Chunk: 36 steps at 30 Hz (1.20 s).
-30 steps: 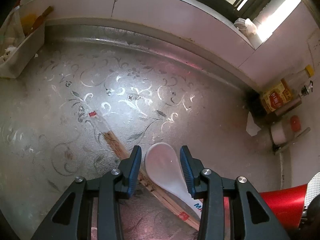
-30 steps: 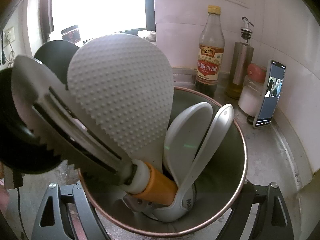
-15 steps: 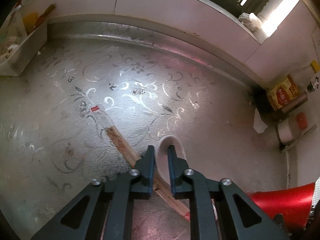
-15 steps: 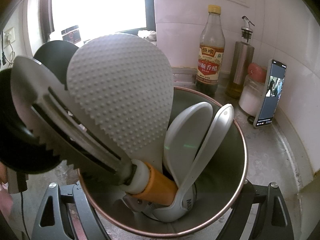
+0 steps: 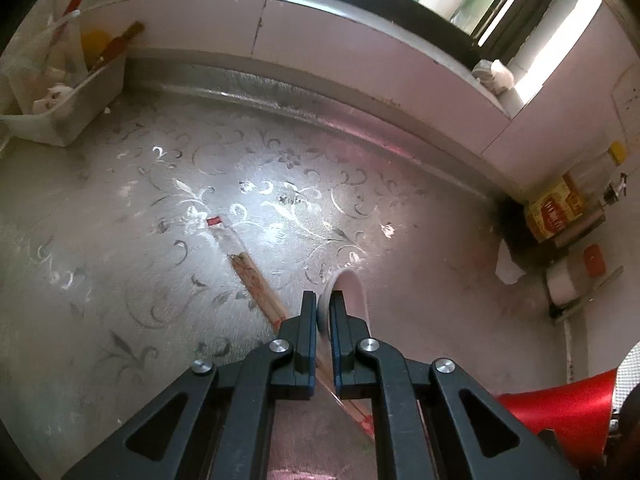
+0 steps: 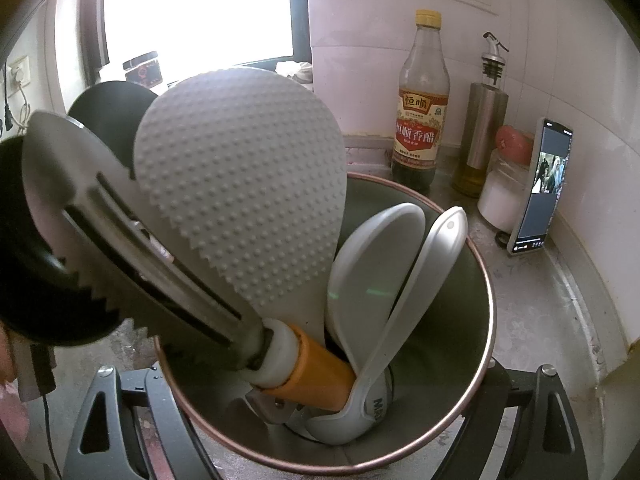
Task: Organize utensils
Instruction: 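Close the left gripper on the white soup spoon's handle, then lift the white soup spoon off the chopsticks with the left gripper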
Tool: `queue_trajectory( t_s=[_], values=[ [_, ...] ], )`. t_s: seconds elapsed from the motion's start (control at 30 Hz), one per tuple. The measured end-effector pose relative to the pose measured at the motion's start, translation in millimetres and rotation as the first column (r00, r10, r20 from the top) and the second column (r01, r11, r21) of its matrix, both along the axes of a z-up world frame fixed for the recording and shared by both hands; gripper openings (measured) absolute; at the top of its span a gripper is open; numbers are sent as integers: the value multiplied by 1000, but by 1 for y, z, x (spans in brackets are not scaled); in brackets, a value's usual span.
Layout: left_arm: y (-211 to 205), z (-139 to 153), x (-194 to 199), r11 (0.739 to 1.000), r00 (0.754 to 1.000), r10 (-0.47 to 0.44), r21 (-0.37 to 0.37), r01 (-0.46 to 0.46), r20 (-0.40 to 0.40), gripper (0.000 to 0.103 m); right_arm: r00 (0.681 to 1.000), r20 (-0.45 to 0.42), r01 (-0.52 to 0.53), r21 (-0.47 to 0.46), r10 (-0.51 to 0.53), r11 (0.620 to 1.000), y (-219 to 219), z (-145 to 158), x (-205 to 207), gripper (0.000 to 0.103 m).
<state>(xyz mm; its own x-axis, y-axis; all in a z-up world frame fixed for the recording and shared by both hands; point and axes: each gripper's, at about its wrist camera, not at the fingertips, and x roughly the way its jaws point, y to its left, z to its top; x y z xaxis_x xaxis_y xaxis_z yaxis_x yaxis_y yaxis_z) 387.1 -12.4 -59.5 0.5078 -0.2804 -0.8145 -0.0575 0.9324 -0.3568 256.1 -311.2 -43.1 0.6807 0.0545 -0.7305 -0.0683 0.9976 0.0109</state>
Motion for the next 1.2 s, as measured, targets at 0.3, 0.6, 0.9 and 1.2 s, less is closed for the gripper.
queue_trajectory(
  t_s=[0.3,0.6,0.9,1.2],
  values=[
    [7,13,-31,999,998,44,-10,-44,46,6,1000,1,-1,1,1,1000,0,1,-2,90],
    [11,42,-48,996,990,83,-2,-84,117,6,1000,1,-19,-7,19,1000,3,0,-1,90],
    [11,80,-68,993,971,110,13,-115,213,6,1000,6,-22,-13,22,1000,6,-3,-1,90],
    [10,147,-92,993,927,105,12,-117,360,6,1000,-12,-26,-24,25,999,8,-5,-3,90]
  ],
)
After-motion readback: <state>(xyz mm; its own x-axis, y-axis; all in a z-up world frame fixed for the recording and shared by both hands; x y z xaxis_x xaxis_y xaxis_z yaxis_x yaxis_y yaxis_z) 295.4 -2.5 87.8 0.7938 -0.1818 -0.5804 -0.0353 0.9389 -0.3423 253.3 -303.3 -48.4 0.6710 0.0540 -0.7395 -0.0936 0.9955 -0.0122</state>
